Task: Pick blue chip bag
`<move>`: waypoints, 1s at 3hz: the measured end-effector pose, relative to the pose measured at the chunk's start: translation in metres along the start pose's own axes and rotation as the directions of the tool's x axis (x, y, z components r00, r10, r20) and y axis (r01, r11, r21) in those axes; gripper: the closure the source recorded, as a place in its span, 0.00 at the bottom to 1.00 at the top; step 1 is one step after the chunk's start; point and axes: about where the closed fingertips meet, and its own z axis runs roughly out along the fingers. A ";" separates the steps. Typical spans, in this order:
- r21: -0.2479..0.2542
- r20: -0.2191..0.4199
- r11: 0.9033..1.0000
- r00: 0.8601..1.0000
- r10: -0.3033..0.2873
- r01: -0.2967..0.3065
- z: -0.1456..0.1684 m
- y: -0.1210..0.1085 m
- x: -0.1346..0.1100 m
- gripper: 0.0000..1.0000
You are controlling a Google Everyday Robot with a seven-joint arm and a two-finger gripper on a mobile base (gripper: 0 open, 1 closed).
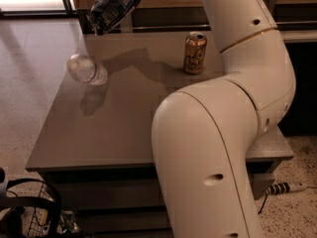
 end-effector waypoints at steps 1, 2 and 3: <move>0.023 -0.009 1.000 1.000 -0.010 0.010 -0.015 -0.007 -0.001 1.00; 0.055 -0.033 0.998 0.999 -0.025 0.026 -0.035 -0.016 -0.003 1.00; 0.083 -0.055 0.996 0.998 -0.039 0.044 -0.054 -0.024 -0.007 1.00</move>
Offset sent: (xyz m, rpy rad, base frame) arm -0.0087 -0.0255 0.0618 -0.0114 -0.0924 -0.0322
